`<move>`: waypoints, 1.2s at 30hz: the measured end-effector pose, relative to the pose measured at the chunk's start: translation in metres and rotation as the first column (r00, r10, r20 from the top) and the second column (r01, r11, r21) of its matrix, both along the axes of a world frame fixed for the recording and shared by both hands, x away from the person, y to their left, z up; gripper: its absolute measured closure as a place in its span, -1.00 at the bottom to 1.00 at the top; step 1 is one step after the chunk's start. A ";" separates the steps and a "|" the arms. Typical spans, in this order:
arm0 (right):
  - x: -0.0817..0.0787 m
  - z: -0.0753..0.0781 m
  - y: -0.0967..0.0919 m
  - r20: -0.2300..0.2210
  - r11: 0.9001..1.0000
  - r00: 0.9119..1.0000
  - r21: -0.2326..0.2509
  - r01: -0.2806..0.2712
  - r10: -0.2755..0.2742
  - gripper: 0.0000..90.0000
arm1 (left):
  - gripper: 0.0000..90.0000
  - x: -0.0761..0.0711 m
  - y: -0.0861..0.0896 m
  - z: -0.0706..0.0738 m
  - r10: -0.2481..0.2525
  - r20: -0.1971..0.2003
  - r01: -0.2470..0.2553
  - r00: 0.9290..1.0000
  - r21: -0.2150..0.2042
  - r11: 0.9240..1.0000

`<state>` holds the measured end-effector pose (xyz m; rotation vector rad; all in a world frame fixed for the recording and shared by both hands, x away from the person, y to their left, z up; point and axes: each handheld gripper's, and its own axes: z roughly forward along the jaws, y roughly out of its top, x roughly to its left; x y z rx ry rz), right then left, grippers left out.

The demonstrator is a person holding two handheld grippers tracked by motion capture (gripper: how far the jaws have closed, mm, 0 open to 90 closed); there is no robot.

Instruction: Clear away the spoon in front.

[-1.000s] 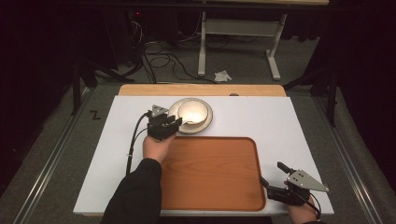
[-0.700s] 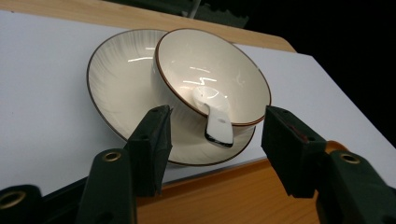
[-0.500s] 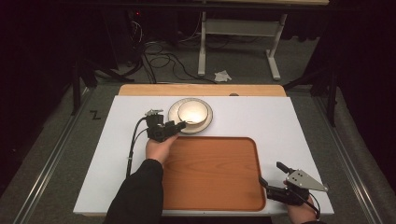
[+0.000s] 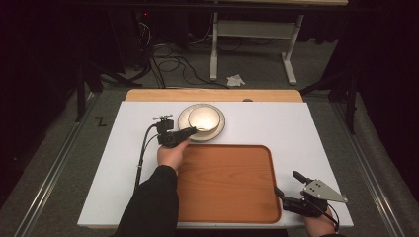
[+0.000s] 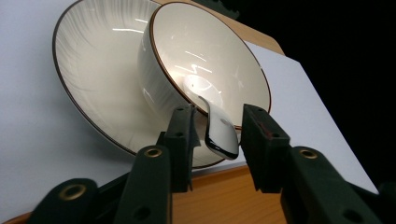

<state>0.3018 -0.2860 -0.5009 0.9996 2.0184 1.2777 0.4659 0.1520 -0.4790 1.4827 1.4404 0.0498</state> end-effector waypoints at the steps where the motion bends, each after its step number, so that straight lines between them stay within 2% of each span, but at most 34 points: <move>1: 0.000 0.000 0.000 0.002 1.000 1.000 0.000 -0.003 0.003 -0.66 | 0.57 0.000 0.000 0.000 0.000 0.000 0.000 1.000 0.000 1.000; 6: 0.000 0.000 0.001 0.001 1.000 1.000 -0.002 -0.002 0.002 -0.66 | 0.70 -0.001 -0.002 0.001 -0.012 0.014 0.011 1.000 0.008 1.000; 10: 0.000 0.000 0.000 0.001 1.000 1.000 -0.003 0.000 0.000 -0.66 | 0.72 -0.002 -0.003 0.002 -0.022 0.029 0.021 0.999 0.025 0.999; 18: 0.000 0.000 0.001 0.002 1.000 1.000 -0.001 -0.001 0.001 -0.66 | 0.74 -0.003 -0.002 0.002 -0.034 0.033 0.033 0.999 0.026 0.999; 25: -0.001 0.000 0.001 0.001 1.000 1.000 -0.003 -0.002 0.002 -0.66 | 0.80 -0.004 -0.003 0.003 -0.030 0.053 0.028 0.998 0.040 0.999; 26: 0.000 0.000 0.001 0.001 1.000 1.000 -0.003 -0.001 0.001 -0.66 | 0.90 -0.005 -0.004 0.004 -0.023 0.063 0.019 0.998 0.054 0.998; 29: 0.000 0.000 0.001 0.002 1.000 1.000 -0.003 -0.001 0.001 -0.66 | 0.90 -0.005 -0.005 0.005 -0.014 0.080 0.009 0.997 0.062 0.998; 30: -0.001 0.000 0.001 -0.001 1.000 1.000 -0.002 0.002 -0.002 -0.66 | 0.90 -0.005 -0.007 0.007 -0.029 0.088 0.020 0.996 0.092 0.996; 35: 0.000 0.000 0.000 0.003 1.000 1.000 -0.004 -0.001 0.001 -0.66 | 0.90 -0.008 -0.011 0.012 -0.044 0.127 0.027 0.991 0.131 0.991; 36: 0.000 0.000 0.000 0.002 1.000 1.000 -0.004 0.000 0.000 -0.66 | 0.90 -0.010 -0.013 0.014 -0.050 0.143 0.029 0.988 0.151 0.988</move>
